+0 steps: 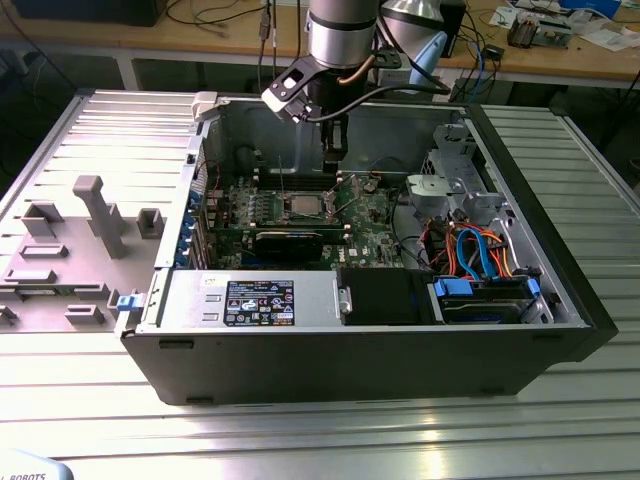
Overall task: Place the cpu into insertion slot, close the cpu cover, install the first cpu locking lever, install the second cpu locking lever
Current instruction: 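Close the cpu cover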
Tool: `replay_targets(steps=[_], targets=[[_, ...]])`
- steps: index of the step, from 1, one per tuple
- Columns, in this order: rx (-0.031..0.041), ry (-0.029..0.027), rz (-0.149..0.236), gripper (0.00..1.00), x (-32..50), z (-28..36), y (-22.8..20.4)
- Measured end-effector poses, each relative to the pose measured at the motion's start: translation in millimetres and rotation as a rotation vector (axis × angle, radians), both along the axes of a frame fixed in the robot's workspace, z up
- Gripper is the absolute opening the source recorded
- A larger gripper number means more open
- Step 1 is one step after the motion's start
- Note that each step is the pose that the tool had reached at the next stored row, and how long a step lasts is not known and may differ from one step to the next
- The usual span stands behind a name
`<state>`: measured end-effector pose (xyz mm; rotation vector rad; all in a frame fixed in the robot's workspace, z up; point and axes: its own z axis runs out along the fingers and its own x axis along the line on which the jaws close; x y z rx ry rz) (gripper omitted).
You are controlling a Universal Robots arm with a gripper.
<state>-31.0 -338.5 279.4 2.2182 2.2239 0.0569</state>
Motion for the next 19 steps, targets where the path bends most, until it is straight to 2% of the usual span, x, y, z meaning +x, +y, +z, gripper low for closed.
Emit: replay_targets(steps=[19], targets=[[0.0000,0.0000,0.000,0.11,5.2,0.0,0.0]])
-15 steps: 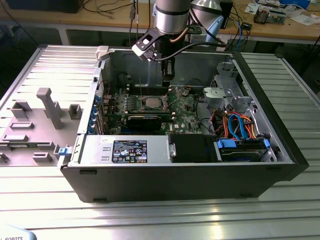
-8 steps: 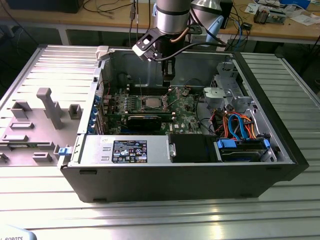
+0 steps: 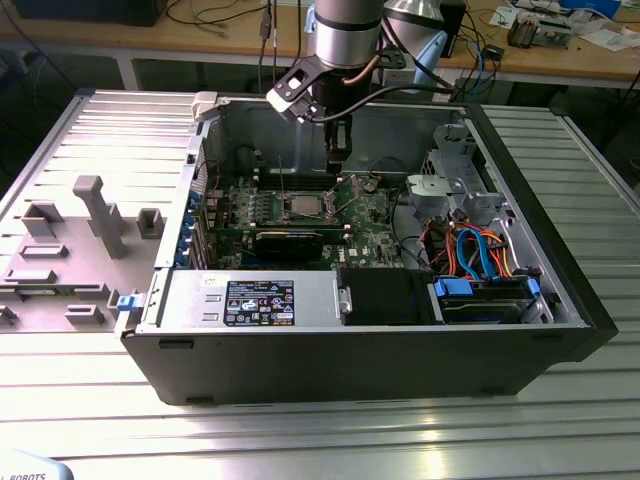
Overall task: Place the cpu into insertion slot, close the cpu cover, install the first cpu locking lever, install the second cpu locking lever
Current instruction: 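Close the cpu cover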
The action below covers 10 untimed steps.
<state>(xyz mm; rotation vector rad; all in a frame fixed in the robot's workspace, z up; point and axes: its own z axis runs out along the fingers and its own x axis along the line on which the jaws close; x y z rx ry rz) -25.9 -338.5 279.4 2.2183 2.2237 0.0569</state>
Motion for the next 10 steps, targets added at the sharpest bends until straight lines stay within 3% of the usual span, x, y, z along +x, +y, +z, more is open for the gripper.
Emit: replay_targets(steps=[10], targets=[[0.0000,0.0000,0.000,0.11,2.7,0.0,0.0]])
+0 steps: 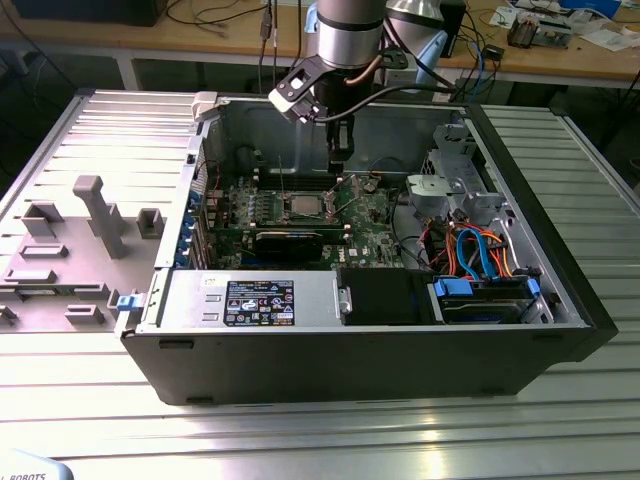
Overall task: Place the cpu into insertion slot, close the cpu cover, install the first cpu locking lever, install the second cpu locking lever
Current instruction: 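Close the cpu cover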
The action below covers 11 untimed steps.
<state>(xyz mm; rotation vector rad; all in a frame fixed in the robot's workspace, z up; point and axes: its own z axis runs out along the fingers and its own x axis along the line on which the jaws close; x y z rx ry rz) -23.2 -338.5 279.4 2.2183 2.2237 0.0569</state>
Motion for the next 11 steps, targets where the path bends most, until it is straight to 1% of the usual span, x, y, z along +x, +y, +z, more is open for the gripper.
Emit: replay_targets(steps=[11], targets=[[-0.0001,0.0000,0.000,0.11,2.4,0.0,0.0]])
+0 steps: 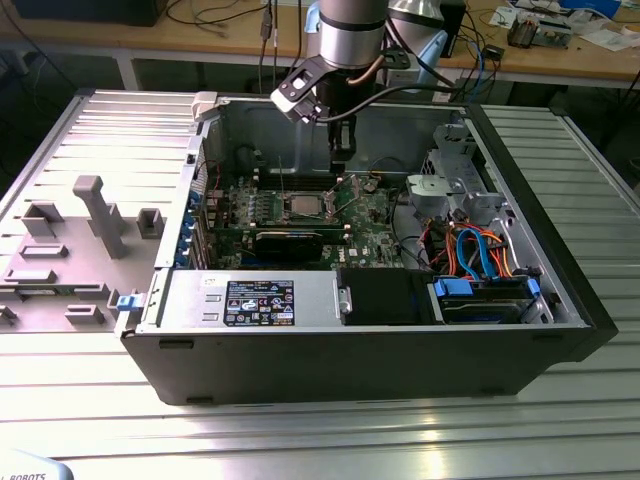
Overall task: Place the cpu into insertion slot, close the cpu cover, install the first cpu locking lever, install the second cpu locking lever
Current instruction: 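Close the cpu cover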
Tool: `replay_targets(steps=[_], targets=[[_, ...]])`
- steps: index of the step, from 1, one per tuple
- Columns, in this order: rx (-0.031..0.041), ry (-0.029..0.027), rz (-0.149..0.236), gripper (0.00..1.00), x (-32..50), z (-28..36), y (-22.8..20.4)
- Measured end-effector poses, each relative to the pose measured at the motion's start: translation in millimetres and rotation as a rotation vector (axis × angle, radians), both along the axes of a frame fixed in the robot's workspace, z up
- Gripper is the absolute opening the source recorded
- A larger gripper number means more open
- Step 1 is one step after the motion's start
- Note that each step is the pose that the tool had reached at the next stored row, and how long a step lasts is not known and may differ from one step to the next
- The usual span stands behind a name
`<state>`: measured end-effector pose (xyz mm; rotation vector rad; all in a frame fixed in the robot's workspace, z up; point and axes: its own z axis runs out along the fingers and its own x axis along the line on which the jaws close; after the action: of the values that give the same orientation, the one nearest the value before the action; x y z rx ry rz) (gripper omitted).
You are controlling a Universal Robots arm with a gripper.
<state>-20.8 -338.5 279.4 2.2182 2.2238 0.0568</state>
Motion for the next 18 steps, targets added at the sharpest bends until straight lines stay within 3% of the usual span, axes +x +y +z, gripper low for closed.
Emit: replay_targets(steps=[10,11,12,13,18], targets=[[0.0000,0.0000,0.000,0.11,4.3,0.0,0.0],[0.0000,0.0000,0.000,0.11,11.5,0.0,0.0],[0.0000,0.0000,0.000,0.11,12.4,0.0,0.0],[-0.0001,0.0004,0.000,0.11,20.5,-0.5,0.0],[0.0001,0.0003,0.000,0.11,26.9,-0.8,0.0]])
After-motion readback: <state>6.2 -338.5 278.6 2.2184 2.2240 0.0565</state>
